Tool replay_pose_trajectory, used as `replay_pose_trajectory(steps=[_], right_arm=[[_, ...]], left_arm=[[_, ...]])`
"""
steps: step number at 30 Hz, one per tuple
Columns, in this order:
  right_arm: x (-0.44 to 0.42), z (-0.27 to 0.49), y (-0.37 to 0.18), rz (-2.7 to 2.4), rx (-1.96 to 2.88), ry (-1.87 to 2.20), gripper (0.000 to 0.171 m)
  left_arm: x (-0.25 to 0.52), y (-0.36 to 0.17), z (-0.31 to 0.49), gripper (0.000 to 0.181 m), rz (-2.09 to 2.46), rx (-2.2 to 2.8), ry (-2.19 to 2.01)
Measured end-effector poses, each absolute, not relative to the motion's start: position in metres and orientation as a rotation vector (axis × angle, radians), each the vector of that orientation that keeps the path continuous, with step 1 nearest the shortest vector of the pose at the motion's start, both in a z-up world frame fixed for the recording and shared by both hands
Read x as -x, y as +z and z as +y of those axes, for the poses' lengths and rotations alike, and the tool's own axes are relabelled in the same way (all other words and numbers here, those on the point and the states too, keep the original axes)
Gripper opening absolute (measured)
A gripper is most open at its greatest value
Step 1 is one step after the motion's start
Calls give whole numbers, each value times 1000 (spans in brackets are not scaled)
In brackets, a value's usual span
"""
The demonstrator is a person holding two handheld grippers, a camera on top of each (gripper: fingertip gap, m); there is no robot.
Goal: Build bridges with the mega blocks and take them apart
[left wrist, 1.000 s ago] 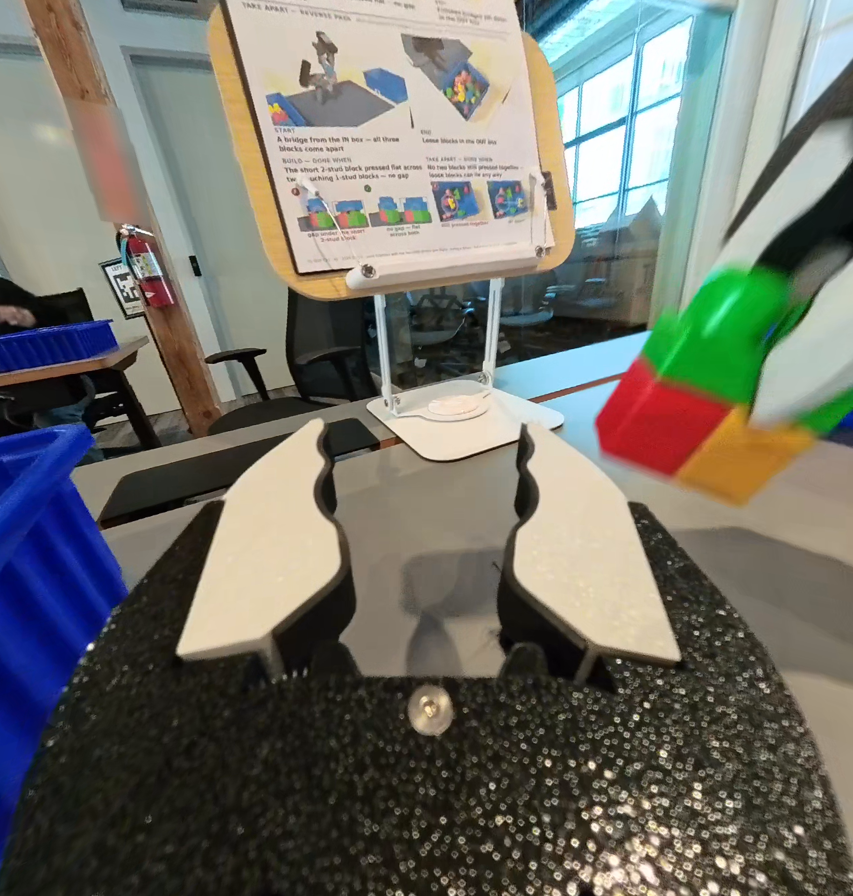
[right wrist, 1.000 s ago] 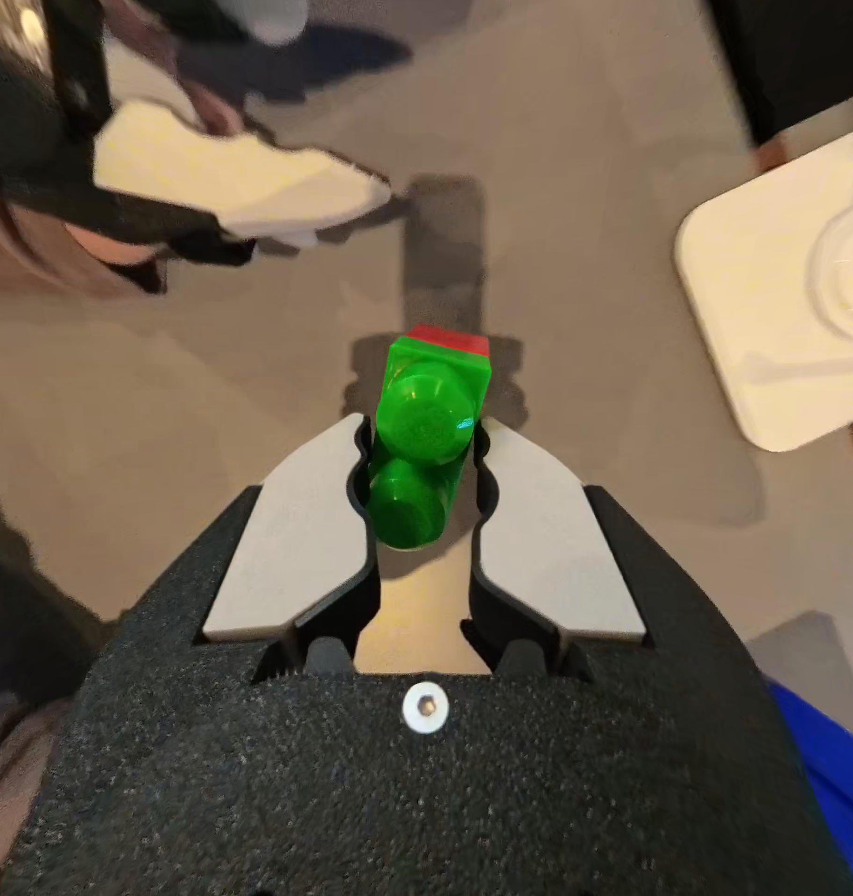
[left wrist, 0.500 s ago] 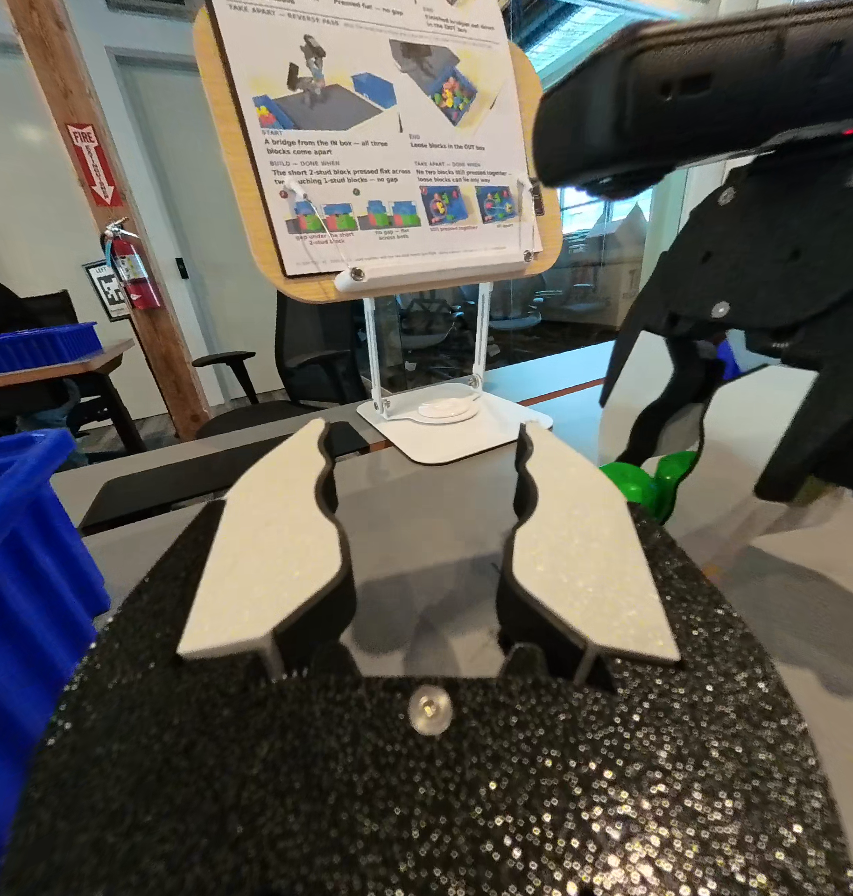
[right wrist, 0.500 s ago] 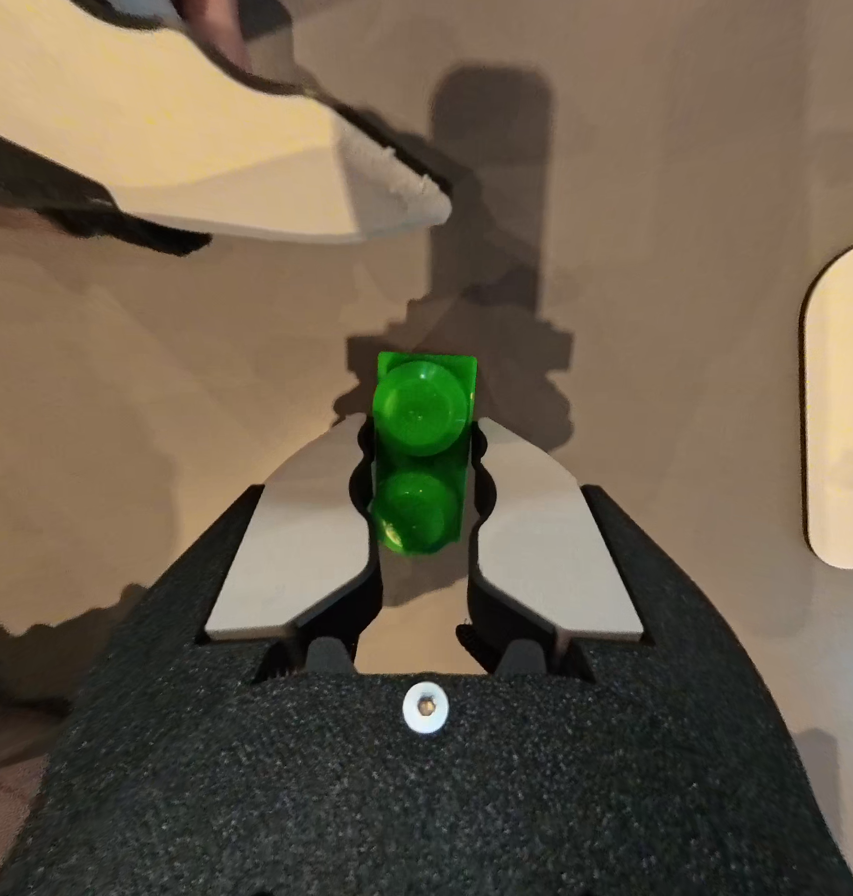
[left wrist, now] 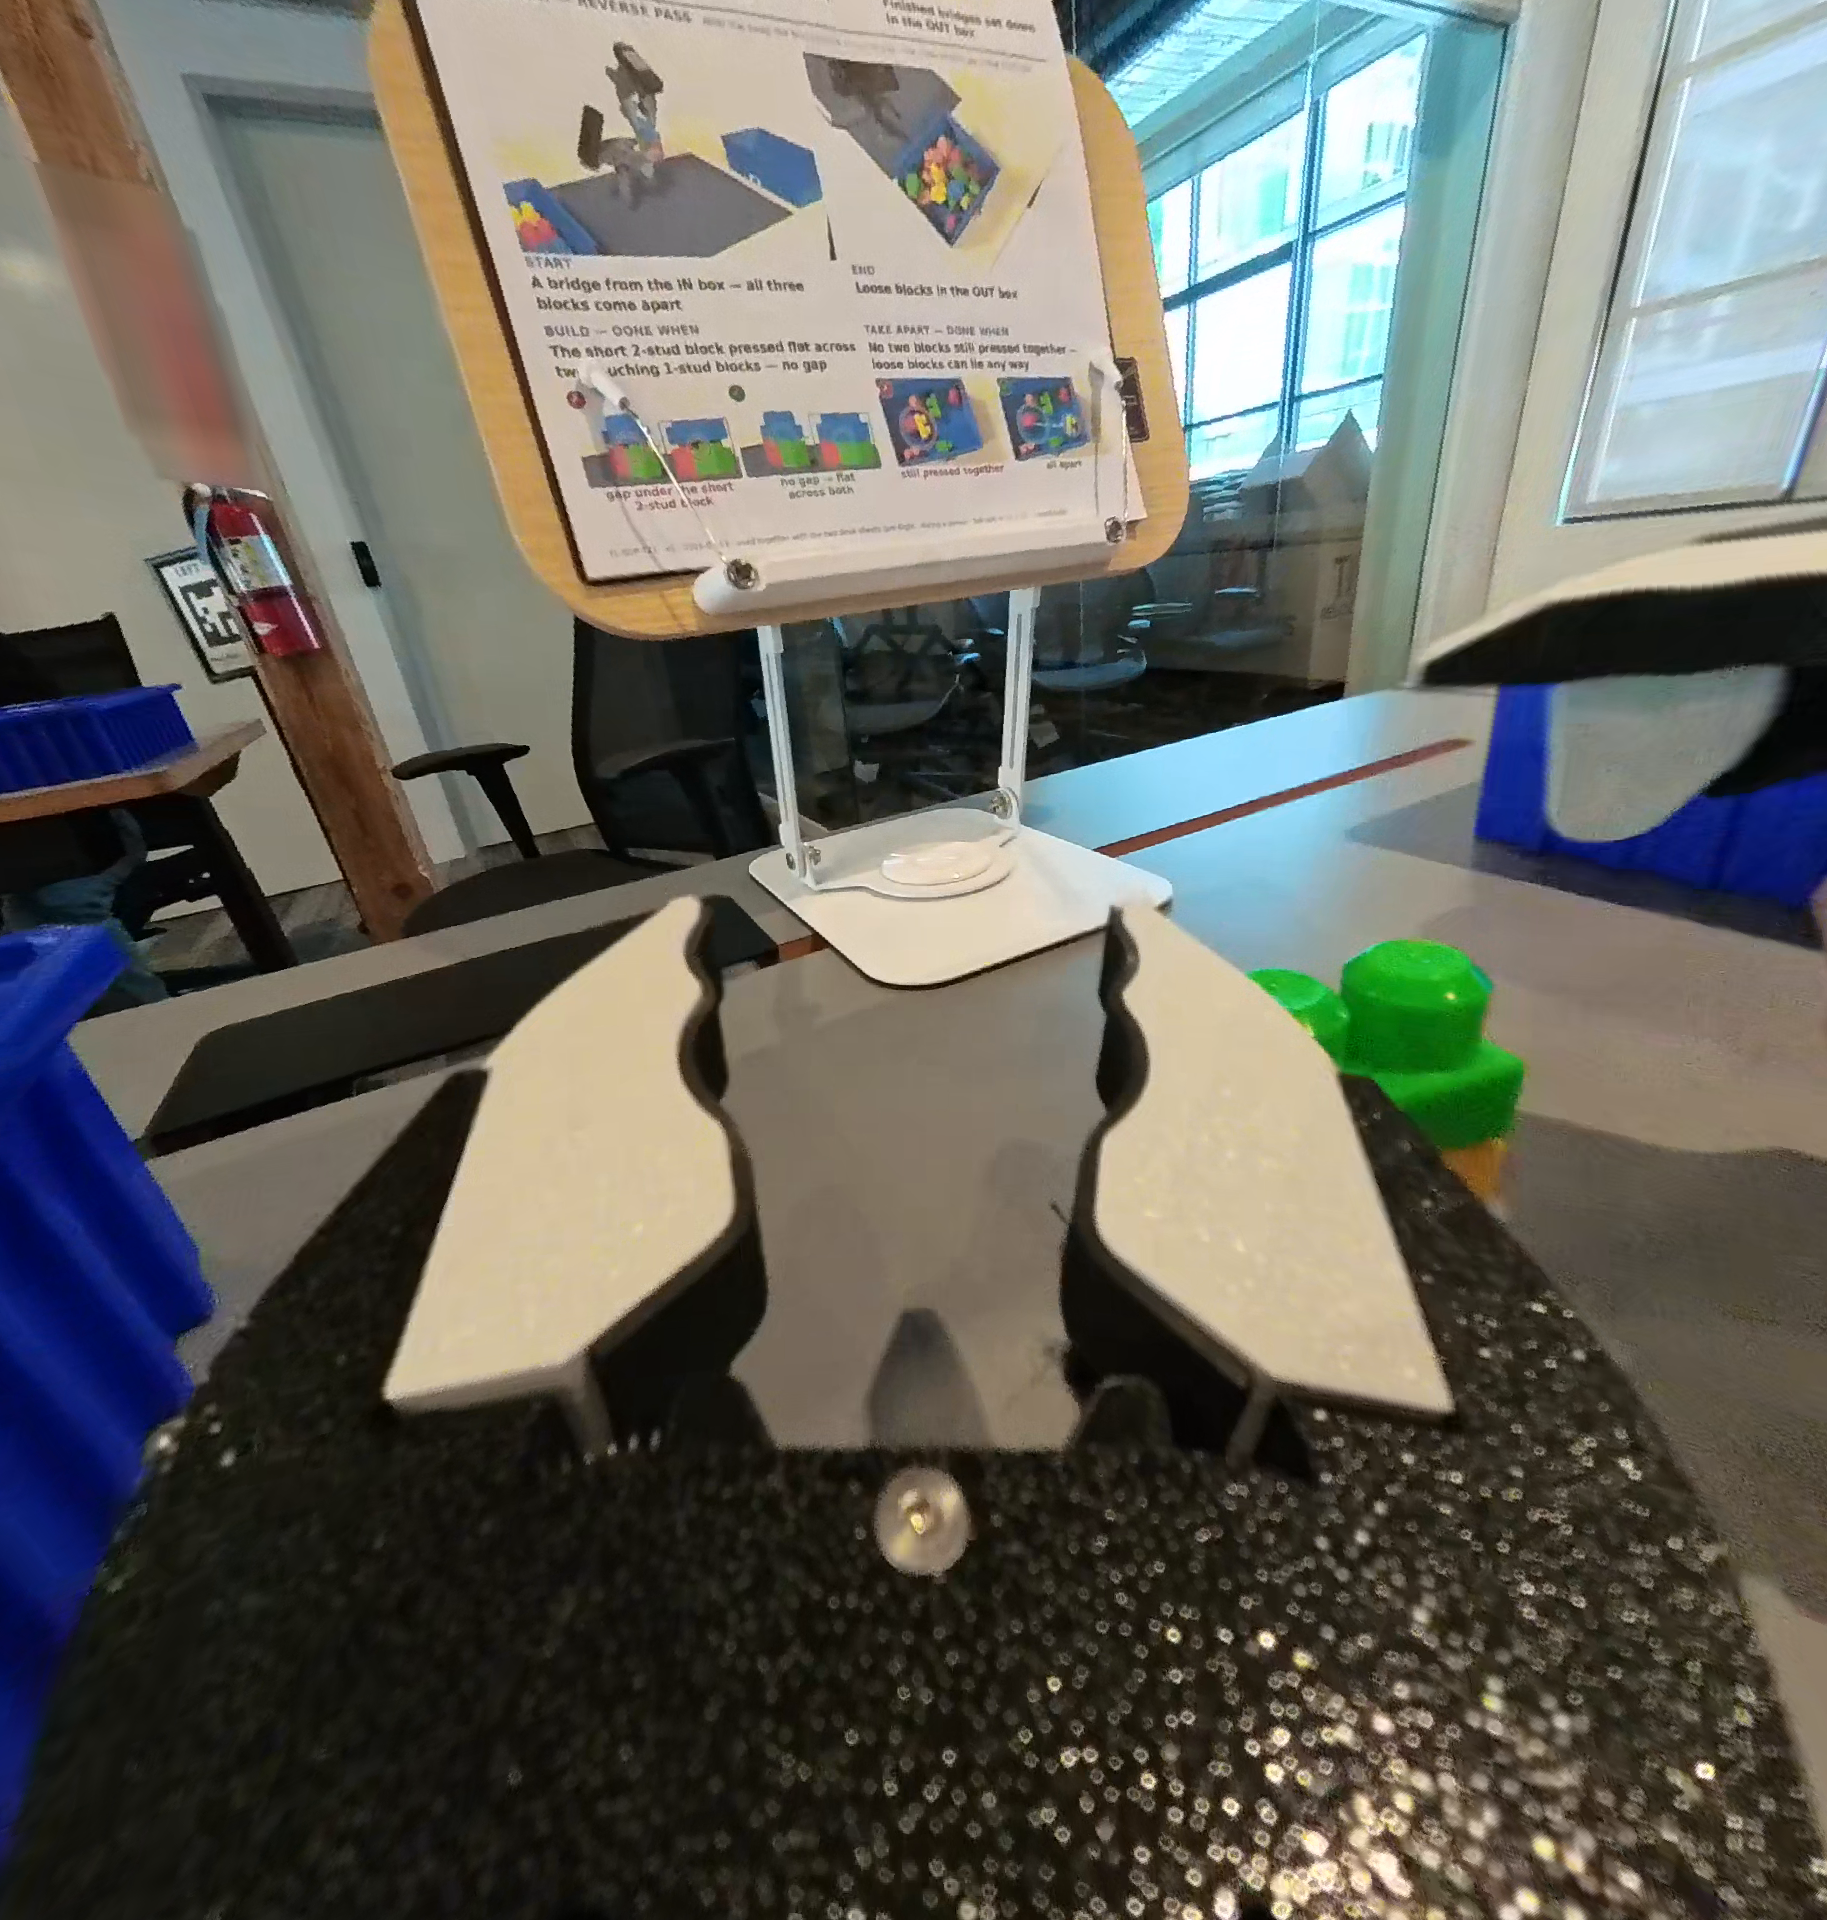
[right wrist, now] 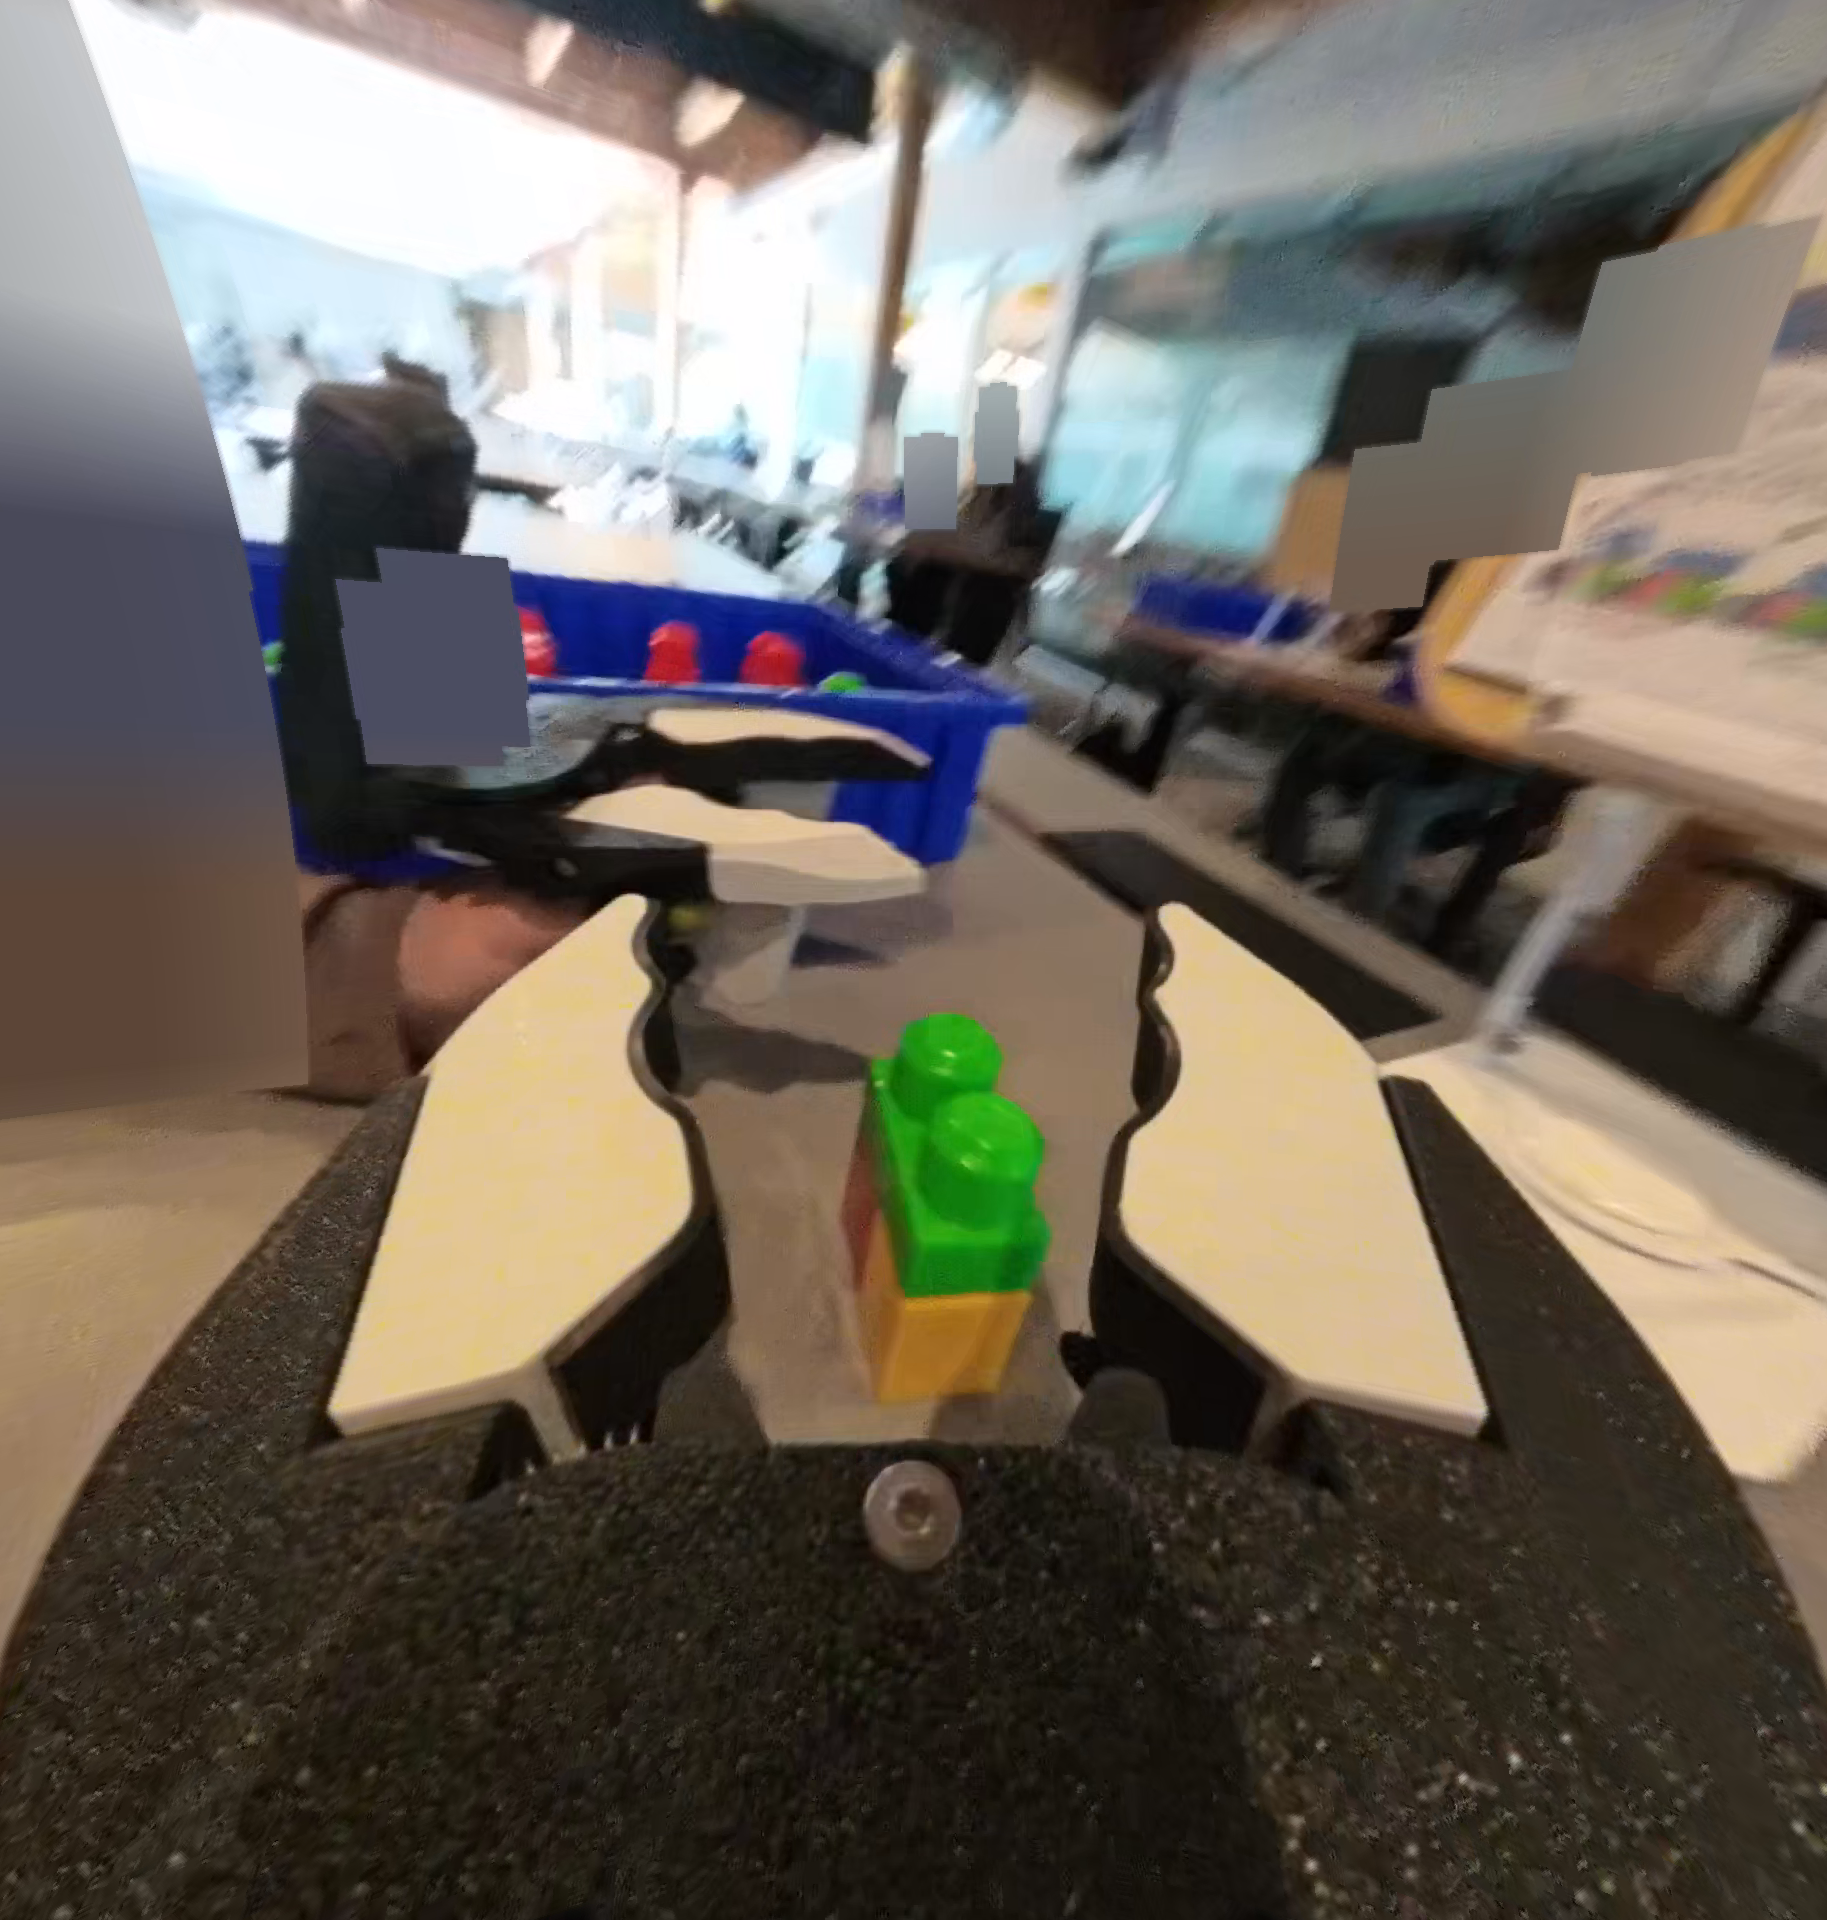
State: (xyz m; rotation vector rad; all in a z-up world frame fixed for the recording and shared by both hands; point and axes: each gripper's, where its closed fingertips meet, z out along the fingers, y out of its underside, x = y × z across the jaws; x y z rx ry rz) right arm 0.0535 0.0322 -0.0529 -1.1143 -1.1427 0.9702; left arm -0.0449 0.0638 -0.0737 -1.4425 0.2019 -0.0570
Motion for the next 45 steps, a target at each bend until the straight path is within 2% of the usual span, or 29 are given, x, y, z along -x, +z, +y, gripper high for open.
replay_pose_trajectory(steps=[4, 9, 12, 19, 28, 33, 38, 45], right_arm=[[-73, 42, -52, -996, 1047, 847, 97], [-68, 53, -64, -940, 1131, 870, 118], [-66, 60, -73, -938, 1206, 882, 120], [-67, 66, -82, -943, 1273, 851, 113], [-56, 53, -99, -1124, 1261, 700, 82], [-55, 48, -107, -1162, 1342, 751, 63], [-51, 52, -116, -1198, 1415, 759, 64], [-41, 57, -138, -1339, 1517, 693, 85]], left_arm=[[48, -76, 63, 65, 174, 1471, -88], [48, -77, 63, 79, 171, 1476, -135], [47, -77, 63, 84, 182, 1481, -121], [41, -77, 62, 87, 225, 1469, -98], [40, -74, 60, 72, 230, 1443, -109], [34, -72, 58, 60, 262, 1423, -162], [27, -71, 57, 57, 297, 1407, -183], [28, -71, 57, 56, 289, 1408, -194]])
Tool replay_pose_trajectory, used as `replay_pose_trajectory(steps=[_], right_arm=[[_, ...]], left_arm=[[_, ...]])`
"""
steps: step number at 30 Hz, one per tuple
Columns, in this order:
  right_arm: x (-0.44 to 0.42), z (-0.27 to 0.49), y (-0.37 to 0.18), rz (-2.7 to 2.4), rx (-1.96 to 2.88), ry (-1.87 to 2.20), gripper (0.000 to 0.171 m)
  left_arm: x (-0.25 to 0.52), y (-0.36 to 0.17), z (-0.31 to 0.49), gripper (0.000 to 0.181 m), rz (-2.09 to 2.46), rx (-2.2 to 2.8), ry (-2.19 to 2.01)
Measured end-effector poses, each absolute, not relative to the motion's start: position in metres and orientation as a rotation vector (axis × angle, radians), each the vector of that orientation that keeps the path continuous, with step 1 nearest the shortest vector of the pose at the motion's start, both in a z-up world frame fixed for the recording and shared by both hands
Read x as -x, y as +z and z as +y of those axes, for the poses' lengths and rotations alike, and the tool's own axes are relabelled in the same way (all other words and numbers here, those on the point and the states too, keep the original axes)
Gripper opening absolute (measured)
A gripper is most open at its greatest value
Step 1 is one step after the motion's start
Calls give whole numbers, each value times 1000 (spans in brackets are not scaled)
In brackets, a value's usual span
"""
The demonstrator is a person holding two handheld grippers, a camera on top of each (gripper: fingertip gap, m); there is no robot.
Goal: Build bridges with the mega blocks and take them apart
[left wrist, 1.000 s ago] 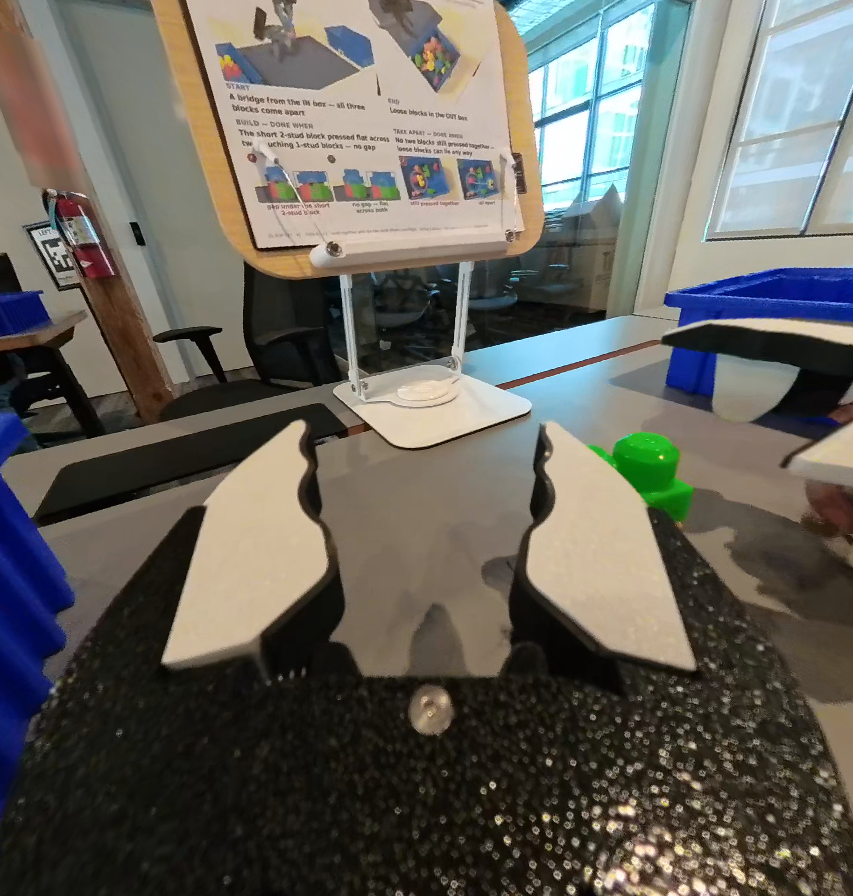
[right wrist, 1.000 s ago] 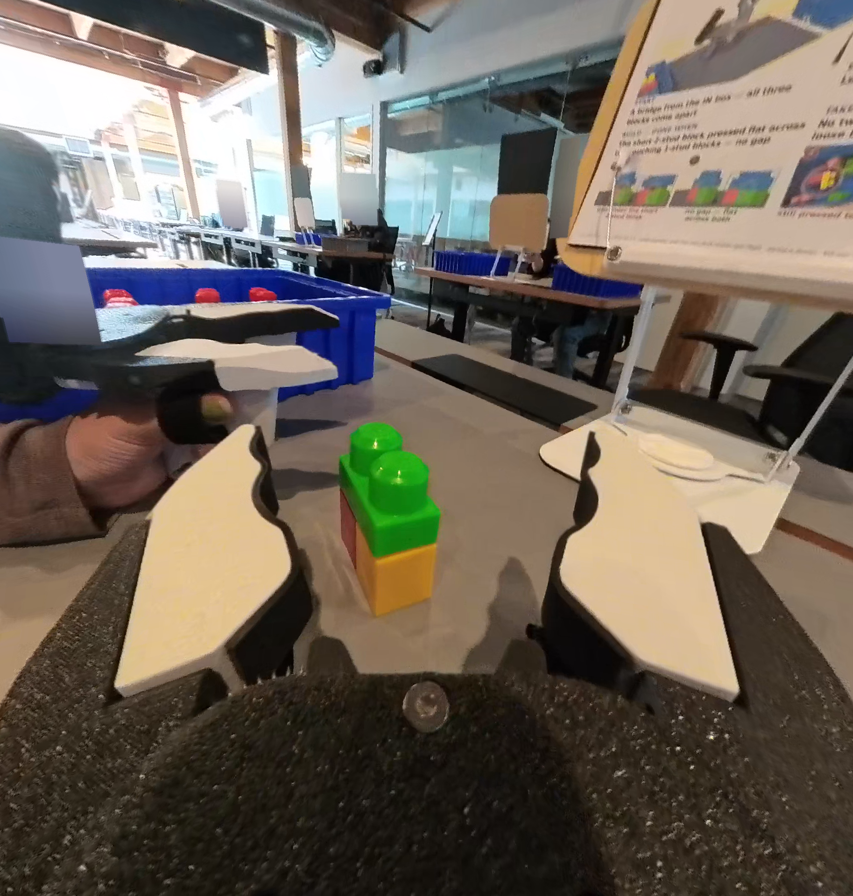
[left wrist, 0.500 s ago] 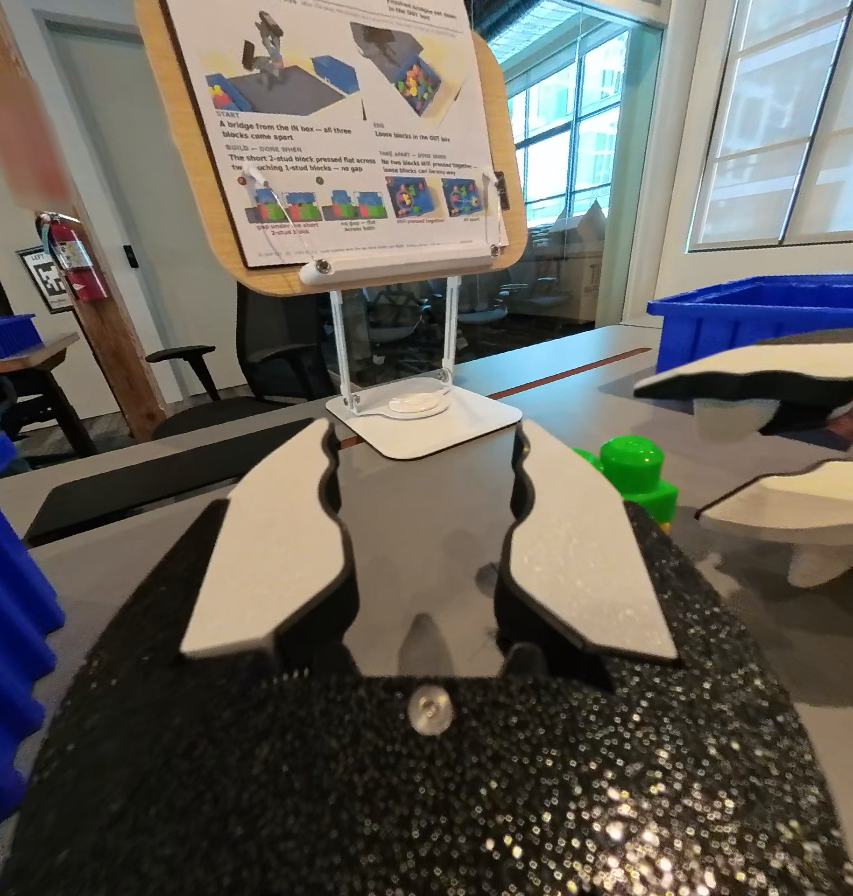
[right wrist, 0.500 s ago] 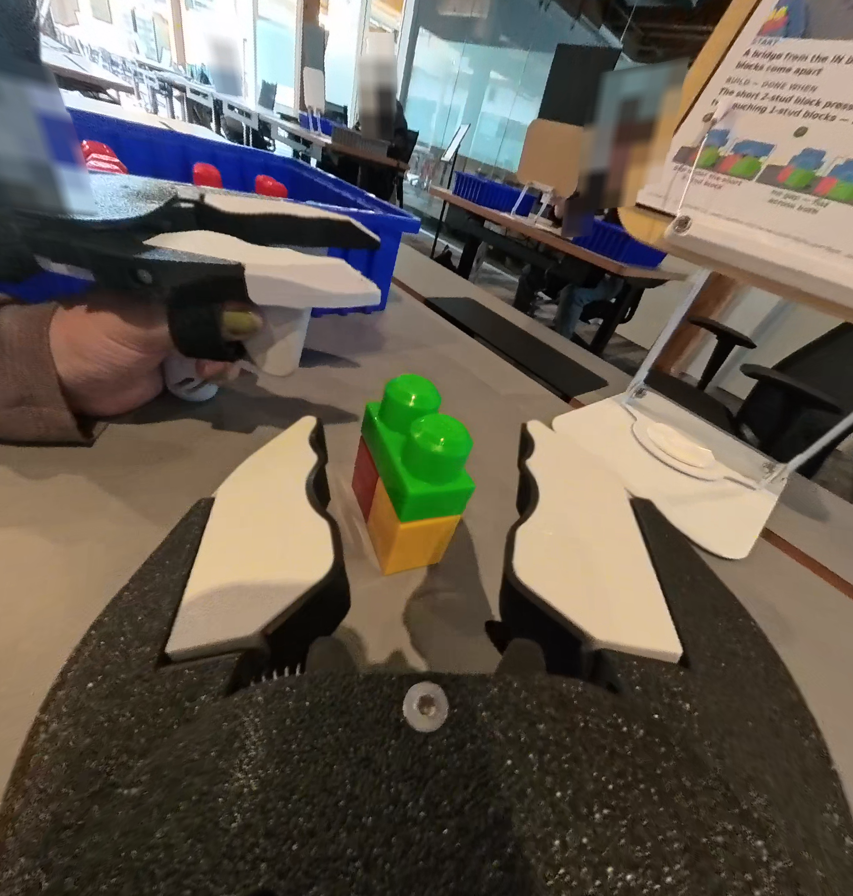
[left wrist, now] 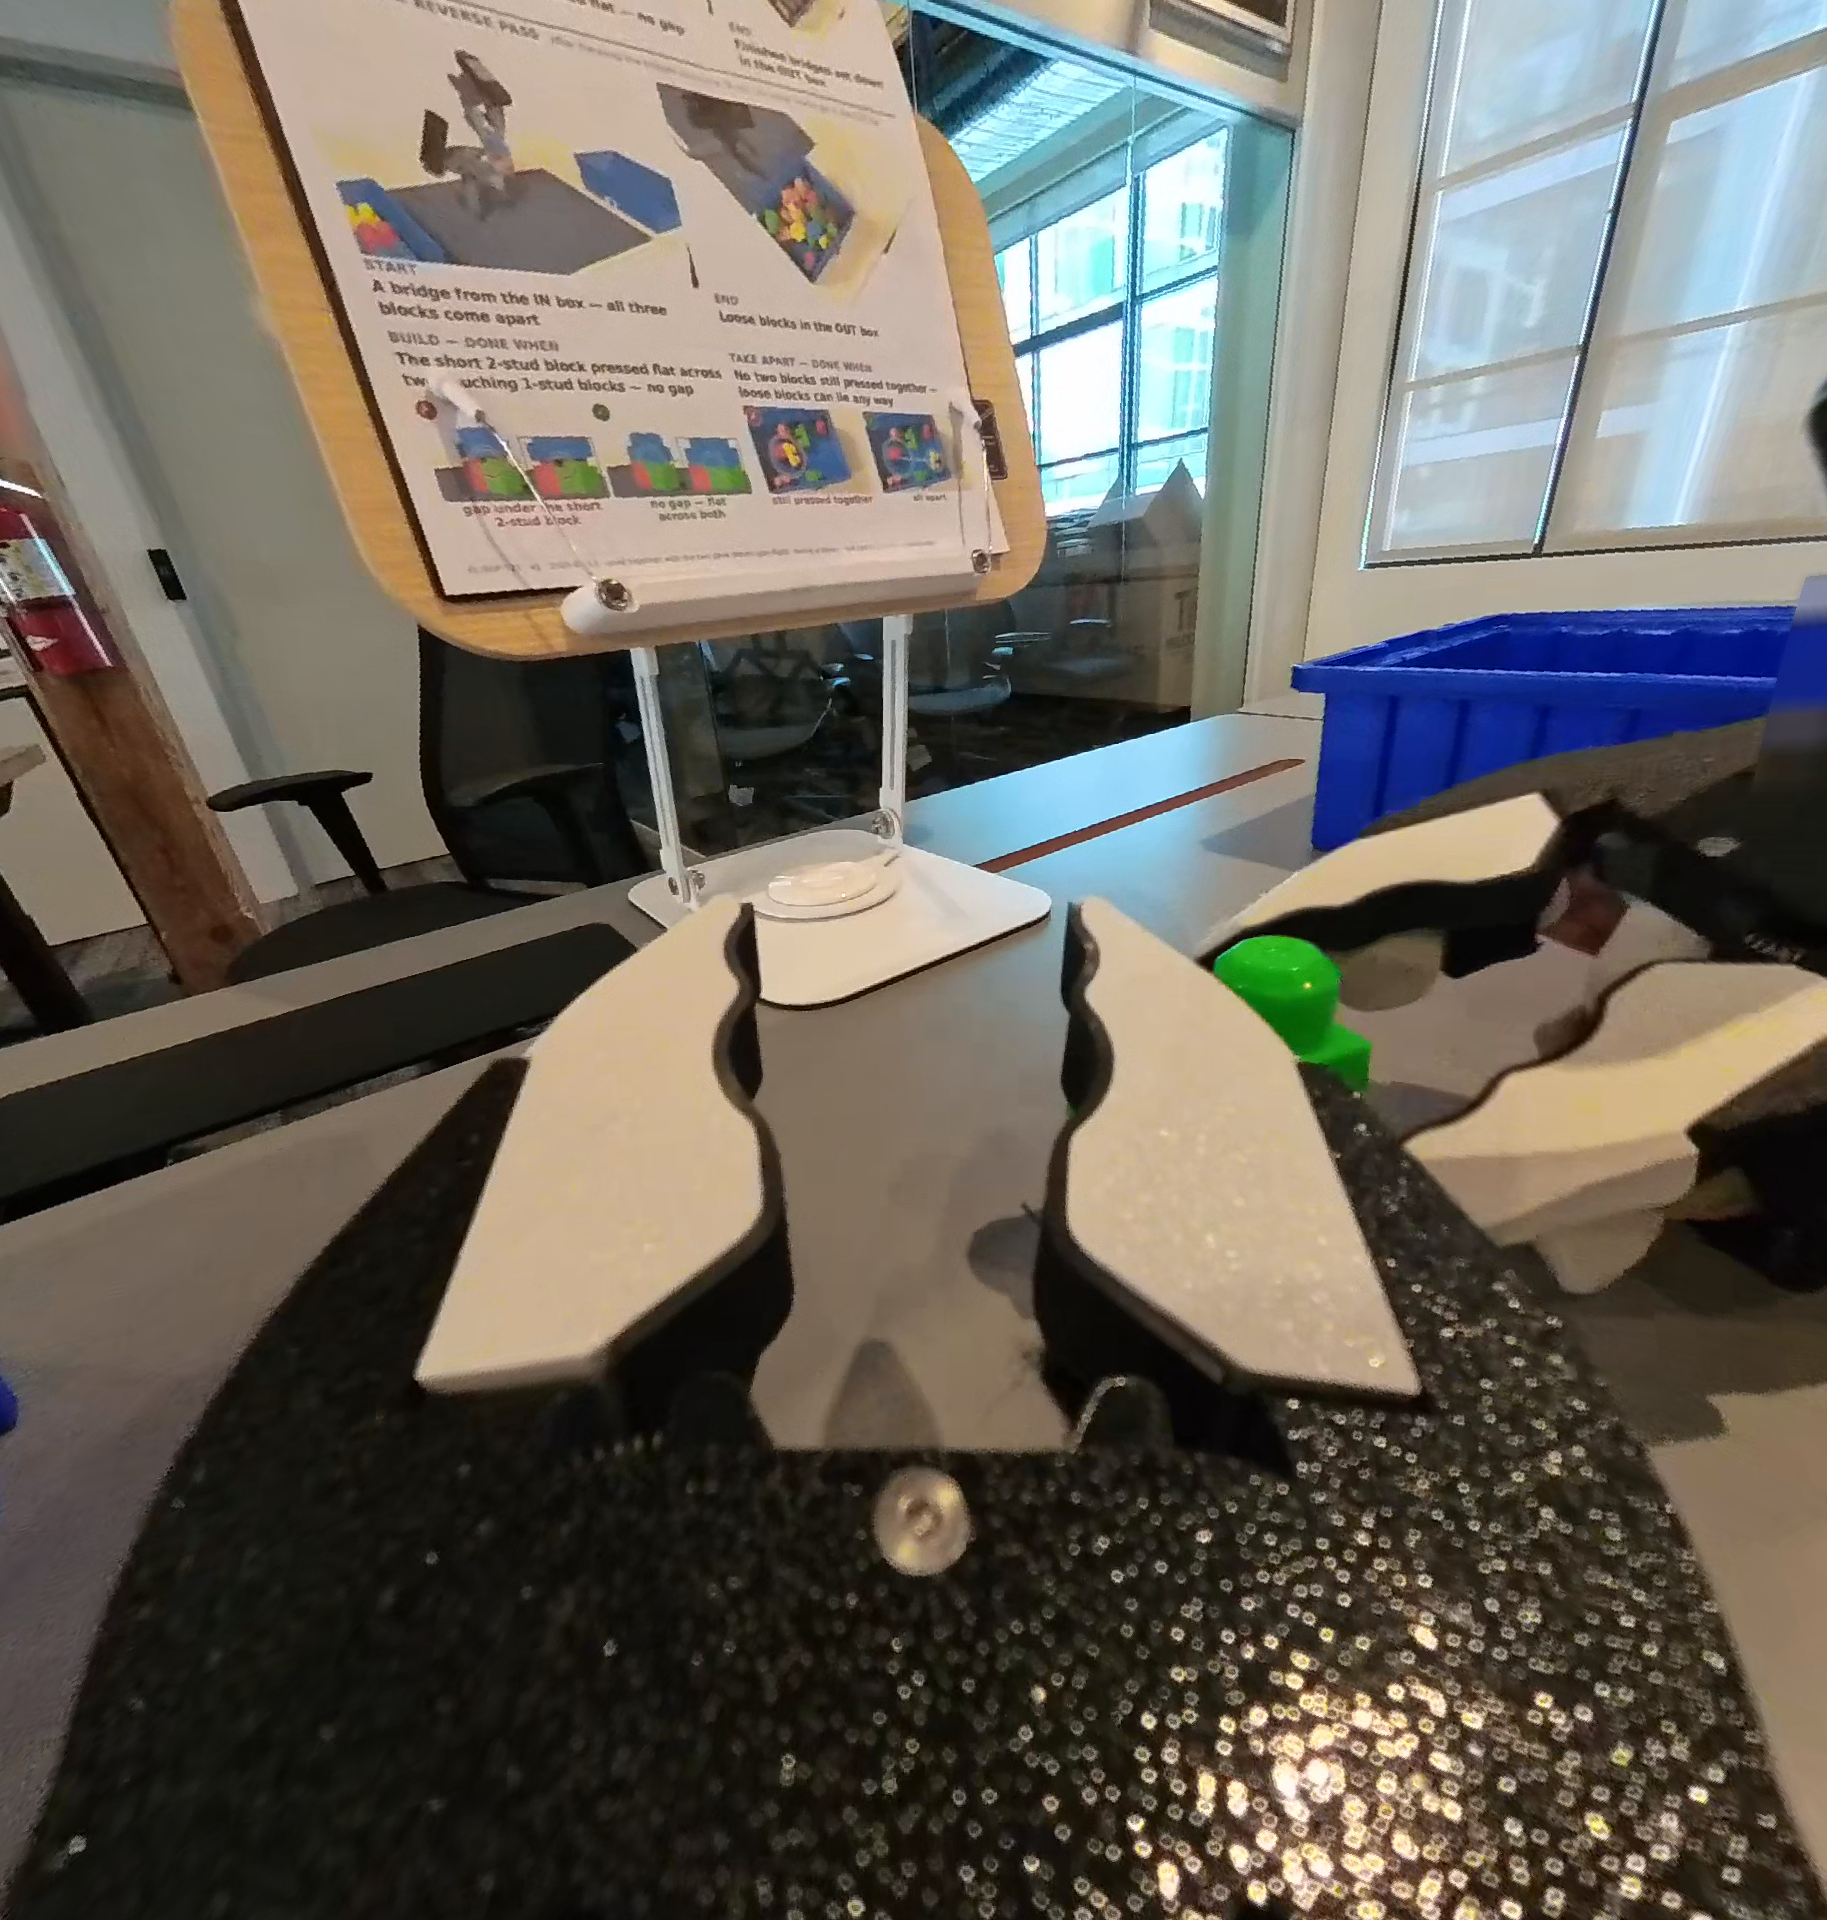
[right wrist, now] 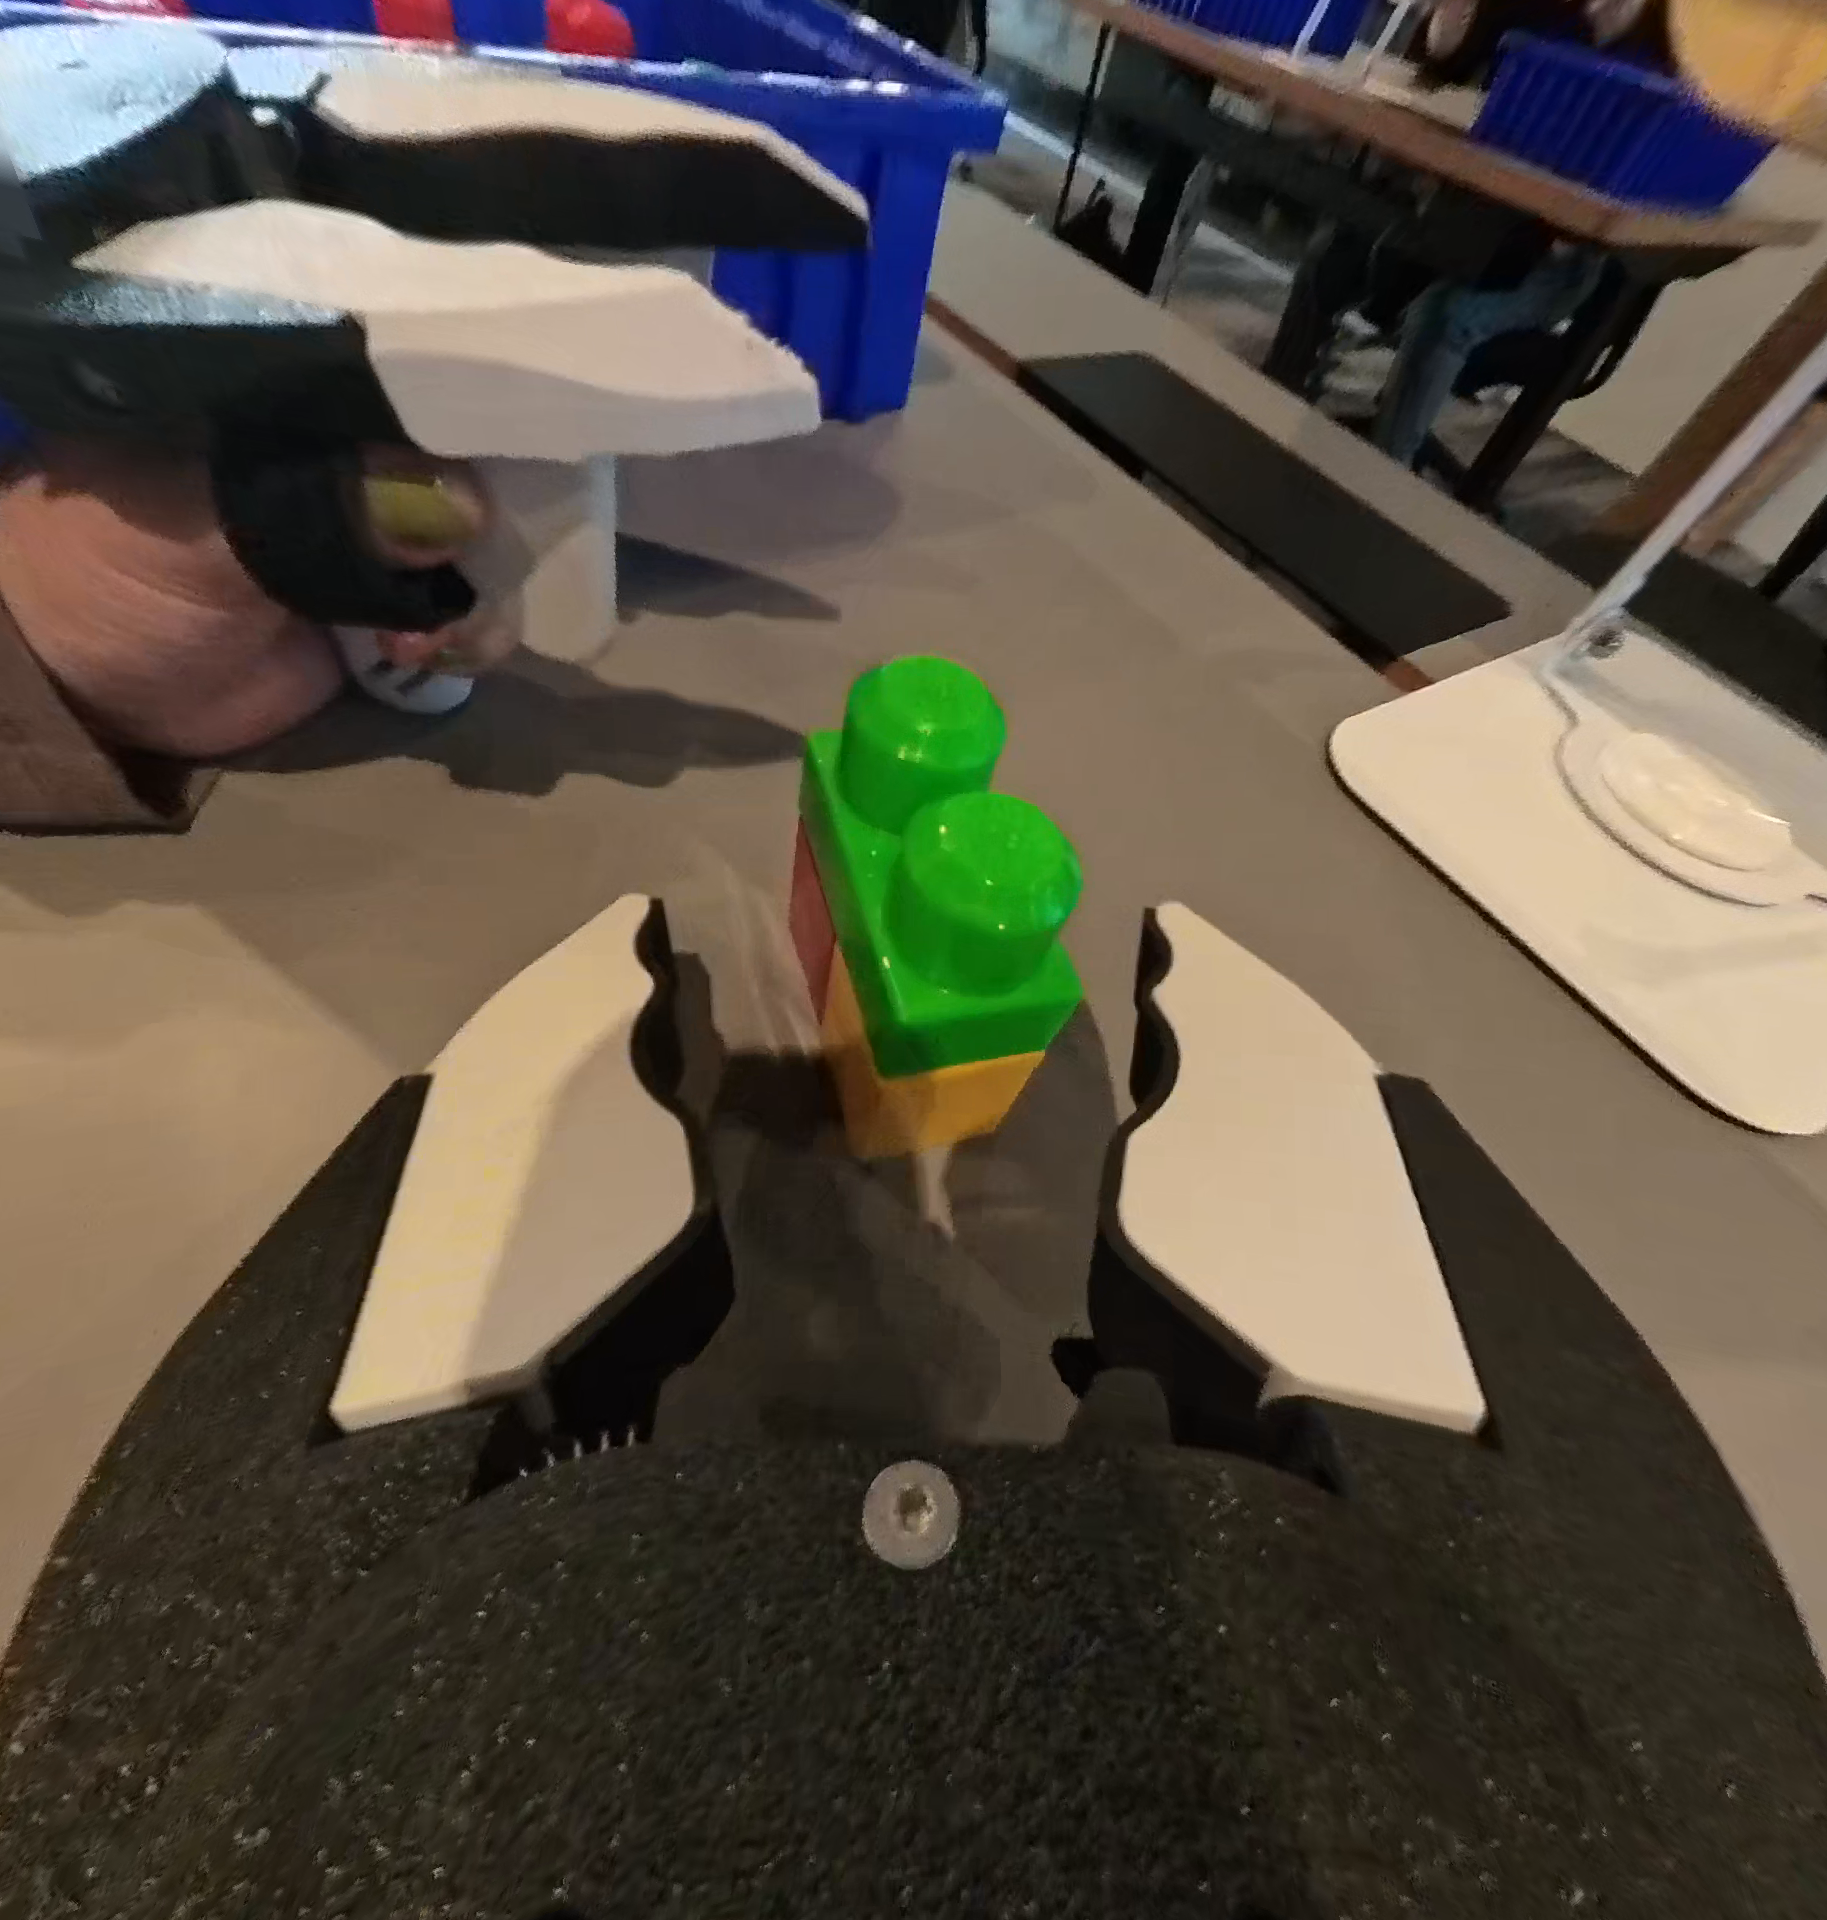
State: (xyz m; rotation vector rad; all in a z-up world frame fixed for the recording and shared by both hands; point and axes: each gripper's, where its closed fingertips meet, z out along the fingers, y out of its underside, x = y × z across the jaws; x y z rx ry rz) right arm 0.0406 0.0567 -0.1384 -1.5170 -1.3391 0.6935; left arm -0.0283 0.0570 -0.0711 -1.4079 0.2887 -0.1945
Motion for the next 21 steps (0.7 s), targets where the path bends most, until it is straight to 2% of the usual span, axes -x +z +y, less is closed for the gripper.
replay_pose_trajectory(steps=[6, 9, 16, 21], right_arm=[[-31, 56, -142, -1406, 1533, 784, 78], [-30, 55, -144, -1427, 1544, 807, 70], [-31, 52, -143, -1454, 1452, 698, 39], [-31, 51, -142, -1460, 1422, 656, 39]], left_arm=[[27, -72, 57, 55, 299, 1412, -190], [26, -72, 57, 54, 307, 1411, -186], [26, -72, 57, 54, 305, 1411, -189], [27, -72, 57, 54, 299, 1410, -193]])
